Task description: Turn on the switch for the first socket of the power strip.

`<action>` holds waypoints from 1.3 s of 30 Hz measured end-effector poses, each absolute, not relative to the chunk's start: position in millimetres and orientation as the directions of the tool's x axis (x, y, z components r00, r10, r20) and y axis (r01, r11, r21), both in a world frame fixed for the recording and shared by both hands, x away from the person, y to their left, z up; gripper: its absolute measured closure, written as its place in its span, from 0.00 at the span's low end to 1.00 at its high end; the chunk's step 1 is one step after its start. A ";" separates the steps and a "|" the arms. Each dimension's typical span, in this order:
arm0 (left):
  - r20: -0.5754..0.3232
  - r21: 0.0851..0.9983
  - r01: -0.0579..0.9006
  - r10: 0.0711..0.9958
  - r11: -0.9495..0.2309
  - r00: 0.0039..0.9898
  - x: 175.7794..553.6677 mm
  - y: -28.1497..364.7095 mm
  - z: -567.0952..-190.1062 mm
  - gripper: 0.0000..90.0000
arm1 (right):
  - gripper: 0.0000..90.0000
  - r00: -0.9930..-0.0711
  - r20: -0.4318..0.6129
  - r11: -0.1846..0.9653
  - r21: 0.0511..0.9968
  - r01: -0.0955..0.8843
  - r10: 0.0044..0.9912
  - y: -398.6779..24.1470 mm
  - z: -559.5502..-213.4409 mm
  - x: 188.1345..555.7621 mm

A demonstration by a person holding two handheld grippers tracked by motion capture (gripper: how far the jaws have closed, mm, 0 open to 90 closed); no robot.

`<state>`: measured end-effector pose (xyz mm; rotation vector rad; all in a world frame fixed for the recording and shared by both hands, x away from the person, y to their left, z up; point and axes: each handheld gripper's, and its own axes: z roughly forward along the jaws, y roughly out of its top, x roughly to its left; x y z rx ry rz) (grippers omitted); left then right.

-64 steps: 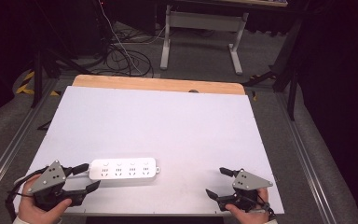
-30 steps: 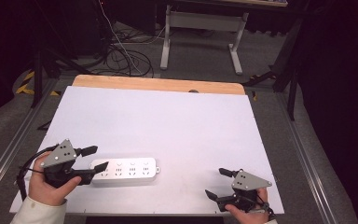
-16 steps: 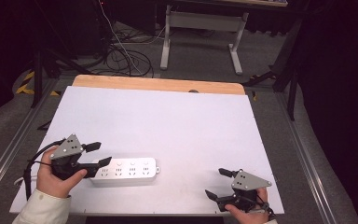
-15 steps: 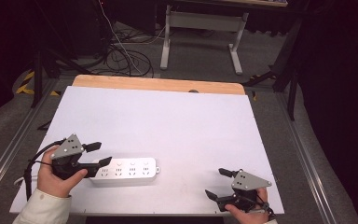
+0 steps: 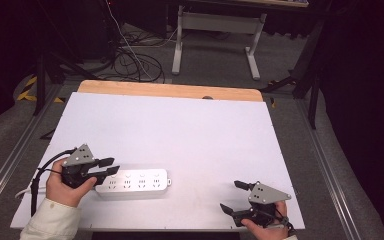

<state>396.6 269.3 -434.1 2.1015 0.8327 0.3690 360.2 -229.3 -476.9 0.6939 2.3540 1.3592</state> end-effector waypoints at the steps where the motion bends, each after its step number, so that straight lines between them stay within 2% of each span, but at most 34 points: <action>1: -0.032 0.780 0.442 0.678 -0.442 0.735 396.7 269.2 -435.1 0.77 | 0.17 -0.825 -0.044 0.425 0.872 0.244 0.563 -229.4 -476.8 360.2; 10: -0.021 0.739 0.458 0.664 -0.493 0.748 399.0 267.4 -439.5 1.00 | 0.17 -0.826 -0.044 0.426 0.871 0.244 0.562 -229.4 -476.8 360.0; 27: -0.017 0.646 0.529 0.682 -0.551 0.731 404.2 261.4 -446.4 1.00 | 0.17 -0.827 -0.041 0.427 0.870 0.247 0.561 -229.6 -477.0 360.2; 39: -0.003 0.627 0.537 0.688 -0.565 0.726 406.8 257.8 -449.7 1.00 | 0.17 -0.826 -0.034 0.424 0.870 0.252 0.562 -229.5 -477.7 360.7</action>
